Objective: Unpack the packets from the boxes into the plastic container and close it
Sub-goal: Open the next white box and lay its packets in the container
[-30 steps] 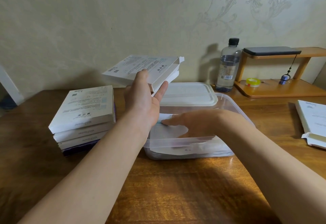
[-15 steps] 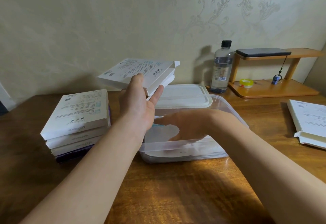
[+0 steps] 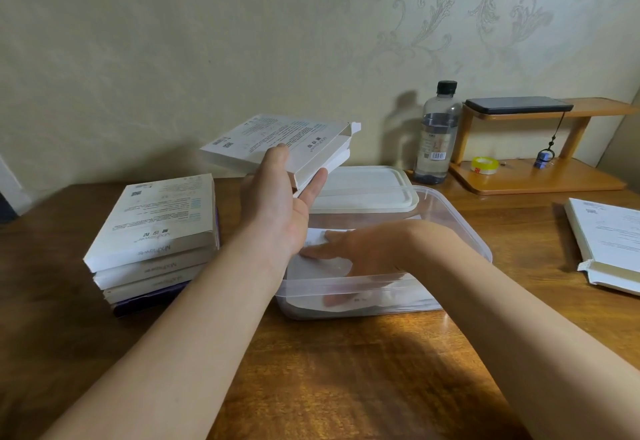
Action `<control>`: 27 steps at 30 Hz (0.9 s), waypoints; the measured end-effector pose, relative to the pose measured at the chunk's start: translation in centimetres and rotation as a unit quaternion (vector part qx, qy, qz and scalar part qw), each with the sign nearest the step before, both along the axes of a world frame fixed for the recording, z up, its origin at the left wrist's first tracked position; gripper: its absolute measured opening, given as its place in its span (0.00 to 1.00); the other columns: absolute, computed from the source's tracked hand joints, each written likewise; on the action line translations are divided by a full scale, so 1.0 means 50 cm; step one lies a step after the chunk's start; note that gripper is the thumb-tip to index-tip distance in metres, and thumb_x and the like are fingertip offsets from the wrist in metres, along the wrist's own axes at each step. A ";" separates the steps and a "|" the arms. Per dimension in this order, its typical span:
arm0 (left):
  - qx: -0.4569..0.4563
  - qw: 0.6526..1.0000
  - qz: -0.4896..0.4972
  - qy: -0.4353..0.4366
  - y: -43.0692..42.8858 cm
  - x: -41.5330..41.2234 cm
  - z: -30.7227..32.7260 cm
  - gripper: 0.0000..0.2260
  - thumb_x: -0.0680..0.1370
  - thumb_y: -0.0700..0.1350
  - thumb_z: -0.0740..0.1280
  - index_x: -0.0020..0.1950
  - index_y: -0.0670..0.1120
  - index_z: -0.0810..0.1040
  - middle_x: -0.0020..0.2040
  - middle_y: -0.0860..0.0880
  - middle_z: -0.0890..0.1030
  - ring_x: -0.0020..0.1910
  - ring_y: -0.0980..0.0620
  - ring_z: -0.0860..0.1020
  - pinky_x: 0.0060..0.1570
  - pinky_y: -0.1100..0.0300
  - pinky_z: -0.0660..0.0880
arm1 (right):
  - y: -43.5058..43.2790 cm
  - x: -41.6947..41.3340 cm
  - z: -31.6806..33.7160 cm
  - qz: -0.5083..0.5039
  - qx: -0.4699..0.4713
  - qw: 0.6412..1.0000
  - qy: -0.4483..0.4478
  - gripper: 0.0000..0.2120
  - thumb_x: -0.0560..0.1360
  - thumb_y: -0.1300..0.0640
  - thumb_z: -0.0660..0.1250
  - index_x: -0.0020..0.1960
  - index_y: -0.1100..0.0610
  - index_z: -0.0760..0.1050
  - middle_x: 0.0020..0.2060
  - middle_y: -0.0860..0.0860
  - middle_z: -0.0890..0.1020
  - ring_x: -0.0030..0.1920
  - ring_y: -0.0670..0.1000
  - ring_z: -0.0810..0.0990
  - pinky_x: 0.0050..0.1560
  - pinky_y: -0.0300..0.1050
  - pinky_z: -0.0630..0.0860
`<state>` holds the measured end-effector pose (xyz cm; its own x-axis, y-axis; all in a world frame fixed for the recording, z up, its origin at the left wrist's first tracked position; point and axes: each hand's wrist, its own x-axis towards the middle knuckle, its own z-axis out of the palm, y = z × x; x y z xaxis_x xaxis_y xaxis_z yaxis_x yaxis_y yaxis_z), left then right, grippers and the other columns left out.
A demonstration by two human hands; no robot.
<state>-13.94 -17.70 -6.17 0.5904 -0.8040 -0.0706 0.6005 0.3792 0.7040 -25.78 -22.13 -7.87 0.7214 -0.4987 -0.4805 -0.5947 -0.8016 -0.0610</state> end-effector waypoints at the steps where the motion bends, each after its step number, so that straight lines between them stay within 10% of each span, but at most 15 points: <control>1: -0.001 1.000 0.001 -0.001 0.000 0.000 0.000 0.11 0.82 0.41 0.66 0.64 0.49 0.76 0.59 0.44 0.81 0.62 0.45 0.80 0.47 0.50 0.85 | 0.001 0.000 0.002 0.000 0.000 1.000 0.004 0.41 0.74 0.30 0.62 0.77 0.32 0.41 0.80 0.44 0.43 0.80 0.54 0.49 0.76 0.60 0.51; 10: 0.015 1.000 -0.027 0.004 0.001 0.001 0.000 0.05 0.82 0.42 0.66 0.57 0.50 0.77 0.59 0.45 0.83 0.59 0.45 0.82 0.46 0.49 0.85 | -0.008 -0.011 0.001 -0.056 -0.002 0.988 -0.141 0.35 0.76 0.38 0.66 0.78 0.46 0.58 0.76 0.46 0.64 0.74 0.52 0.65 0.74 0.50 0.62; 15: 0.022 0.999 -0.035 0.018 0.009 -0.008 0.009 0.02 0.83 0.44 0.64 0.52 0.49 0.77 0.55 0.43 0.83 0.56 0.43 0.83 0.51 0.43 0.83 | -0.034 -0.025 0.021 -0.237 -0.125 0.890 -0.368 0.10 0.75 0.53 0.67 0.54 0.54 0.81 0.48 0.52 0.85 0.47 0.53 0.83 0.50 0.52 0.82; 19: 0.021 0.996 -0.069 0.054 0.007 -0.003 0.008 0.10 0.84 0.48 0.61 0.56 0.43 0.77 0.54 0.39 0.83 0.51 0.39 0.84 0.47 0.42 0.84 | -0.028 -0.023 0.025 -0.271 -0.220 0.818 -0.458 0.08 0.72 0.56 0.63 0.45 0.53 0.80 0.38 0.51 0.82 0.38 0.56 0.80 0.42 0.53 0.82; 27: -0.007 0.986 -0.129 0.101 0.010 0.009 0.009 0.14 0.83 0.44 0.59 0.64 0.38 0.75 0.66 0.33 0.78 0.47 0.31 0.85 0.40 0.45 0.84 | -0.014 -0.022 0.031 -0.256 -0.239 0.810 -0.470 0.07 0.71 0.55 0.63 0.41 0.53 0.79 0.34 0.50 0.81 0.35 0.55 0.79 0.39 0.51 0.81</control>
<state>-13.50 -17.22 -5.73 0.3413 -0.9274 -0.1528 0.8058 0.2050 0.5556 -26.88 -22.83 -6.32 0.2967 -0.8144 0.4987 -0.7272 -0.5311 -0.4348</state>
